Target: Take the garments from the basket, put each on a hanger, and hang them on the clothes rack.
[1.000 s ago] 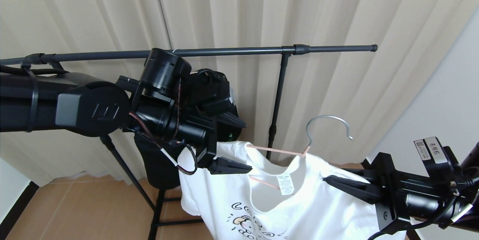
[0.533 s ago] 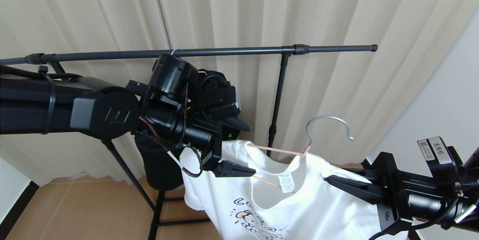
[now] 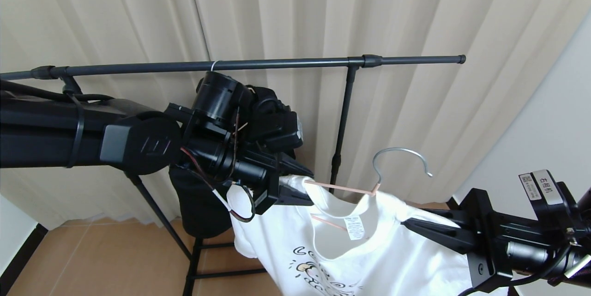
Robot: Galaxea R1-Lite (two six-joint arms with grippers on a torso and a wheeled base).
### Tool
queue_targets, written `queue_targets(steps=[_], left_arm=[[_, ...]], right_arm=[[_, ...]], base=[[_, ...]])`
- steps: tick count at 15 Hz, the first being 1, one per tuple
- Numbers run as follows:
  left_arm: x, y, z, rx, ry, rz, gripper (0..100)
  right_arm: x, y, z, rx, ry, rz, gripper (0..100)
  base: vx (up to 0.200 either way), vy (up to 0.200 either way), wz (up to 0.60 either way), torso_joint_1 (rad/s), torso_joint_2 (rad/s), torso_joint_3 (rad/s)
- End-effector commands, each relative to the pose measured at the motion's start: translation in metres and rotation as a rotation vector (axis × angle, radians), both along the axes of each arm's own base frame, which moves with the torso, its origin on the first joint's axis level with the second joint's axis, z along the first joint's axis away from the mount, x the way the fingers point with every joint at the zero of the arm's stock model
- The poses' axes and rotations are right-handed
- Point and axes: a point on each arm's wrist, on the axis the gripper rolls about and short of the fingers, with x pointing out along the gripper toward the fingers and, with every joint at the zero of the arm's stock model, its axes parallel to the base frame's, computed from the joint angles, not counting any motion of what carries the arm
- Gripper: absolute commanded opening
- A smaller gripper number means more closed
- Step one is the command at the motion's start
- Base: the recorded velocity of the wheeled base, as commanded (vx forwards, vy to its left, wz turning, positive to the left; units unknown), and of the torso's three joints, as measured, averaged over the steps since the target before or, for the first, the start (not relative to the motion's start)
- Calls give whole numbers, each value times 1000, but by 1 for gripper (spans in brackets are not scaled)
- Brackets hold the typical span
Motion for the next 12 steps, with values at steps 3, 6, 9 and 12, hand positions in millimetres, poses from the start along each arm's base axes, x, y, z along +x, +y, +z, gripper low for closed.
queue_targets(steps=[3,6,9,12], left_arm=[[-1,1,1,0,0,1,0],[-1,1,2,0,-2,4,0],[-1,0,4,-3,-9,5,0],[0,1,5,-6,-13,7,0]], right_arm=[[1,1,-1,0,0,0,0],[2,0,1,3,-9,-3,0],[2,0,2,3,-15,-6,0],[2,-1,3,5,-16,-7,0]], base=[[0,0,0,0,0,0],[0,0,0,0,0,0],[0,0,0,0,0,0],[0,0,0,0,0,0]])
